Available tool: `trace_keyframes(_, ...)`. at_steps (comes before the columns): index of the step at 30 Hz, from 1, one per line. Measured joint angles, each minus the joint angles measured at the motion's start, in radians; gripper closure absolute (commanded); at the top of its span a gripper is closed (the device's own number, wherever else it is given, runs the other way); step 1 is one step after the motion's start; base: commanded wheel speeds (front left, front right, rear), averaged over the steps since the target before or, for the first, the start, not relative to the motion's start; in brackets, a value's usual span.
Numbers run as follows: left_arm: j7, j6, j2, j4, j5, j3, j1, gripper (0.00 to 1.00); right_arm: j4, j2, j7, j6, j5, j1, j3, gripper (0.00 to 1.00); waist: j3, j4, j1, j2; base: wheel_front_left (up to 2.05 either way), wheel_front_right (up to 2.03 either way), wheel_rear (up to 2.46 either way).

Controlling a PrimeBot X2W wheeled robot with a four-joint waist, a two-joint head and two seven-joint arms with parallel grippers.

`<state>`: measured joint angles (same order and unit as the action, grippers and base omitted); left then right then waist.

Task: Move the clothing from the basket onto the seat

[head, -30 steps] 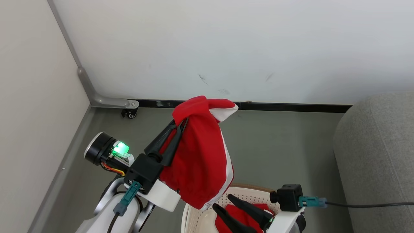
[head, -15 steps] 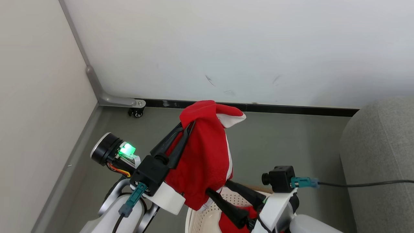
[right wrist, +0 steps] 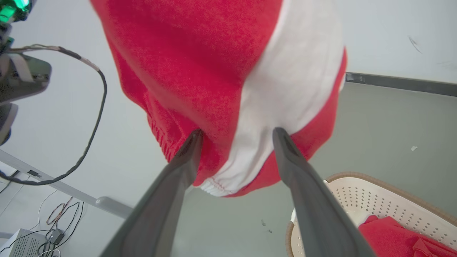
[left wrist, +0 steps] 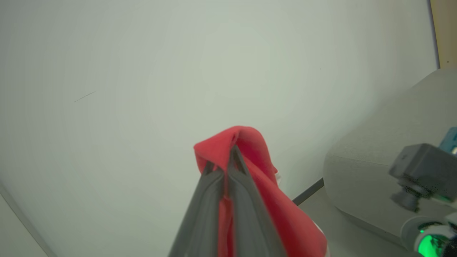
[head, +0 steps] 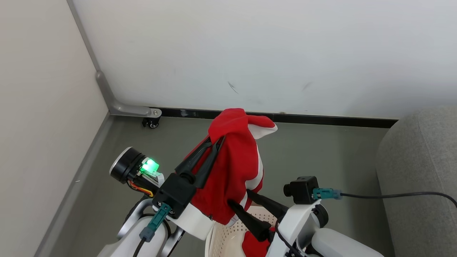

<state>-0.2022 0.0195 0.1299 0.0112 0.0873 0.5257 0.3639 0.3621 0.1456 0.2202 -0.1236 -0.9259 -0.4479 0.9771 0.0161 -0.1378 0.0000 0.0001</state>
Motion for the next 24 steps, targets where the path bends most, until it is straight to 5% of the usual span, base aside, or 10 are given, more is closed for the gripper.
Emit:
trace_keyframes(4, 0.000, 0.000, -0.005, 0.000, 0.000, 0.009, 0.000, 1.00, 0.045, -0.024, 0.009, 0.000, 0.000, -0.036, -0.002, 0.00, 0.001, -0.006, 0.0000, 0.0000, 0.00, 0.00, 0.00)
trace_keyframes(7, 0.000, 0.000, -0.007, 0.002, 0.000, 0.015, 0.000, 1.00, 0.065, -0.040, 0.011, 0.000, 0.000, -0.056, -0.002, 0.14, 0.000, -0.011, 0.0000, 0.0000, 0.00, 0.00, 0.00)
trace_keyframes(10, 0.001, 0.000, -0.011, 0.004, 0.000, 0.021, 0.000, 1.00, 0.075, -0.045, 0.018, 0.000, 0.002, -0.082, 0.009, 0.46, -0.001, -0.016, 0.0000, 0.0000, 0.00, 0.00, 0.00)
trace_keyframes(14, 0.007, 0.000, -0.013, 0.006, 0.001, 0.021, 0.000, 1.00, 0.079, -0.048, 0.019, 0.000, 0.027, -0.121, 0.034, 0.69, -0.005, -0.018, 0.0000, 0.0000, 0.00, 0.00, 0.00)
trace_keyframes(17, 0.007, 0.000, -0.012, 0.006, 0.010, 0.015, 0.000, 1.00, 0.078, -0.049, 0.022, 0.000, 0.048, -0.136, 0.048, 1.00, -0.007, -0.016, 0.0000, 0.0000, 0.00, 0.00, 0.00)
trace_keyframes(24, 0.008, 0.011, -0.002, -0.016, 0.024, -0.020, -0.002, 1.00, 0.059, -0.024, 0.027, 0.000, 0.086, -0.134, 0.064, 1.00, -0.011, 0.001, 0.0000, 0.0000, 0.00, 0.00, 0.00)
